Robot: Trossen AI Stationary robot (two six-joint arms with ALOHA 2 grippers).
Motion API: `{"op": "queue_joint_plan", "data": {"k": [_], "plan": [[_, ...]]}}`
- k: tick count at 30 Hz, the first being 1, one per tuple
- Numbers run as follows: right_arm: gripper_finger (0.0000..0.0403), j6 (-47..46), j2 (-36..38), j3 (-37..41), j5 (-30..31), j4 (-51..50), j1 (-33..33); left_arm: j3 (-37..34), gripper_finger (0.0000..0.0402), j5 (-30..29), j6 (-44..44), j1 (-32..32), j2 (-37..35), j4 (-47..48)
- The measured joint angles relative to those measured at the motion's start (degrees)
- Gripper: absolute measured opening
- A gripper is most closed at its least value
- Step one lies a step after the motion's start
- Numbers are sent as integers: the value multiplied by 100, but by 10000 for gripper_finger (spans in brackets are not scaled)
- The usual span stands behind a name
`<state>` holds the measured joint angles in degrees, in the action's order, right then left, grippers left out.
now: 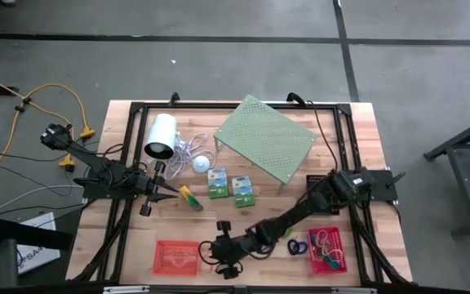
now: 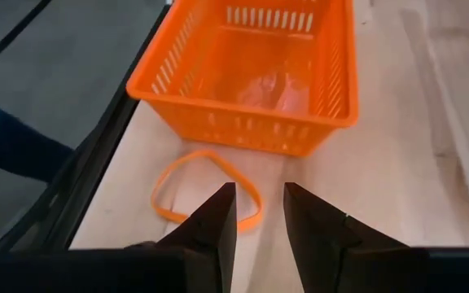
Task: Pick & Place Office Desk Supplies
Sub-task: Put the orange rubber band into the red bin
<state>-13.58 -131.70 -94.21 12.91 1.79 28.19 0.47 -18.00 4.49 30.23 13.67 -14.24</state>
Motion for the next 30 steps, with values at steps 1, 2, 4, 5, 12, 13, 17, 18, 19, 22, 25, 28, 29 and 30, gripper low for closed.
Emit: {"op": "queue_joint_plan", "data": {"k": [1, 2, 4, 5, 12, 13, 17, 18, 19, 22, 25, 28, 29, 30], "plan": [[92, 4, 0, 0, 55, 15, 8, 0, 65, -2, 0, -1, 0, 0], [92, 1, 0, 0, 101, 22, 11, 0, 65, -1, 0, -1, 0, 0], [92, -3, 0, 0, 207, 23, 29, 0, 65, -2, 0, 0, 0, 0], [92, -3, 0, 0, 263, 30, 33, 0, 65, -2, 0, 0, 0, 0], [92, -6, 0, 2, 382, 277, 100, 0, 65, -2, 0, 0, 0, 0], [92, -10, 0, 2, 406, 325, 123, 0, 65, -2, 0, 0, 0, 0], [92, -87, 0, 2, 552, 462, 214, 0, 65, 0, 0, 0, 0, 0], [92, -120, 0, 2, 559, 464, 223, 0, 65, 0, 0, 1, 0, 0], [92, -127, -45, 2, 559, 507, 223, 0, 65, 0, 0, -1, 0, 0], [92, -218, -210, 7, 487, 539, 176, 0, 65, 0, 0, 0, 0, 1], [92, -369, -398, -31, 214, 741, 69, 0, 65, -1, 0, 0, 3, 1], [92, -426, -410, -66, 146, 722, 17, 0, 65, -2, 0, -1, 11, -4], [92, -423, -423, -84, 150, 766, -3, 0, 65, -2, 0, 1, 11, -3], [92, -416, -431, -87, 164, 781, -3, 0, 65, -2, 0, 1, 9, -9]]}}
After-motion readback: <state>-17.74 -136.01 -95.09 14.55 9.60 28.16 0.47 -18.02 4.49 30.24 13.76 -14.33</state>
